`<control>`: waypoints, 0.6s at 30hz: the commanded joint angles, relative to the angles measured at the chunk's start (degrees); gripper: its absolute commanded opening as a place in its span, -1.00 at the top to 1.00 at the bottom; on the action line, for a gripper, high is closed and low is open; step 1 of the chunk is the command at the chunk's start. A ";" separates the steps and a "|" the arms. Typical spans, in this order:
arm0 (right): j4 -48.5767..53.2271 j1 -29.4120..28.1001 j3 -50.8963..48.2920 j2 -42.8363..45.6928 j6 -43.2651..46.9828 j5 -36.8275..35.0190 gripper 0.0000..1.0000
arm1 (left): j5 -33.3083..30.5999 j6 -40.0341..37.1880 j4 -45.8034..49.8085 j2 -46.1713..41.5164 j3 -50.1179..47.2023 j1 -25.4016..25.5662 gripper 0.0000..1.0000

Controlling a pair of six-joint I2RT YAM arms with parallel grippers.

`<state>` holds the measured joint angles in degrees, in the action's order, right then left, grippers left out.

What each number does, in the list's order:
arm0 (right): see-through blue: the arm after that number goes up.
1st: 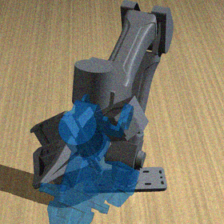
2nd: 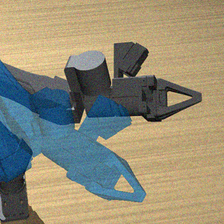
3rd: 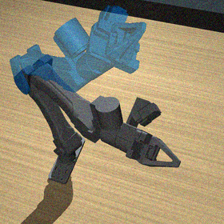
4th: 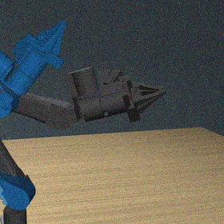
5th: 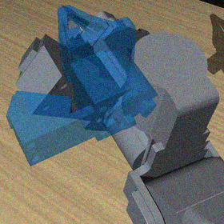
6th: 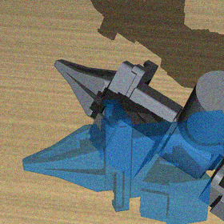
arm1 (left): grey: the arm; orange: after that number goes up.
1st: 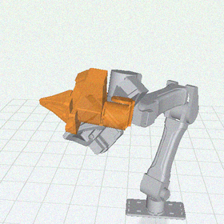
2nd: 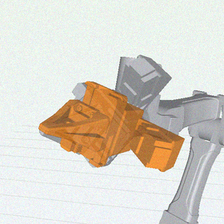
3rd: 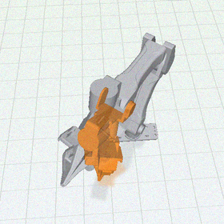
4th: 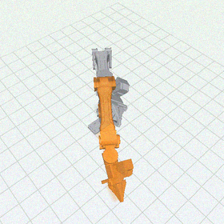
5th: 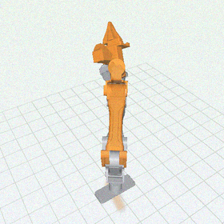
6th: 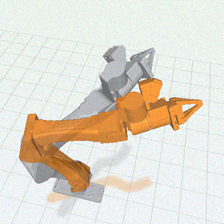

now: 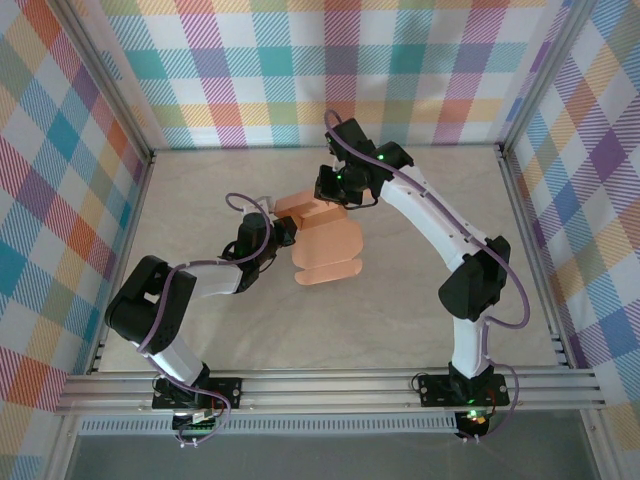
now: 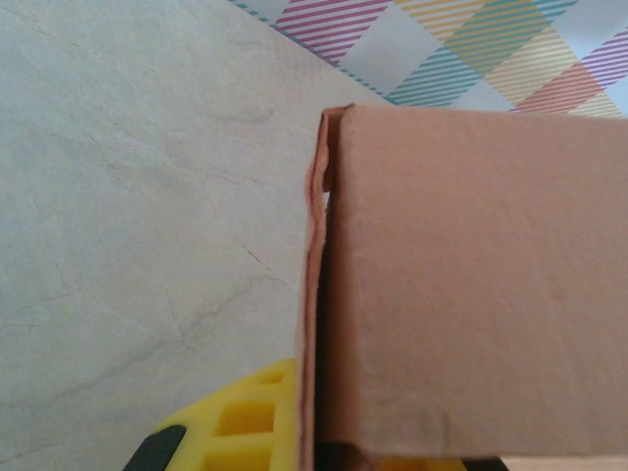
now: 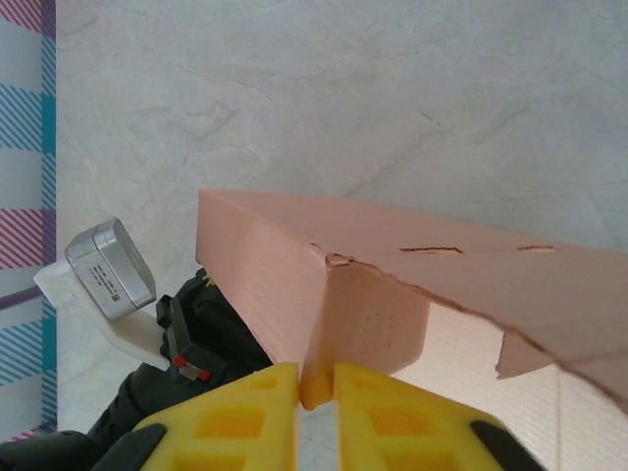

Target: Fold the paper box

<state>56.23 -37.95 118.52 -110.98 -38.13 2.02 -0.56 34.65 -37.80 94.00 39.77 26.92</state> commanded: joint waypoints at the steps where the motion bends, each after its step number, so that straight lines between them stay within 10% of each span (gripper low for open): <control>1: 0.47 -0.27 1.91 -1.17 0.08 1.04 0.85 | 0.10 -1.15 -1.75 -1.42 -0.54 0.33 1.00; 5: 0.49 -0.28 1.89 -0.88 0.67 1.28 0.87 | 0.12 -0.99 -1.69 -1.28 -0.48 0.39 1.00; 9: -0.21 -0.28 1.66 0.11 1.76 2.10 0.15 | 0.20 -0.55 -1.44 -0.79 -0.14 0.33 1.00; 18: -4.49 0.37 -2.72 6.21 10.46 4.09 -0.49 | 1.02 2.21 5.24 1.29 2.40 -1.02 1.00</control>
<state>53.95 -37.91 117.25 -109.56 -32.05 4.27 -0.49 35.35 -34.57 94.24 40.29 26.65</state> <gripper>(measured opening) 0.729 0.056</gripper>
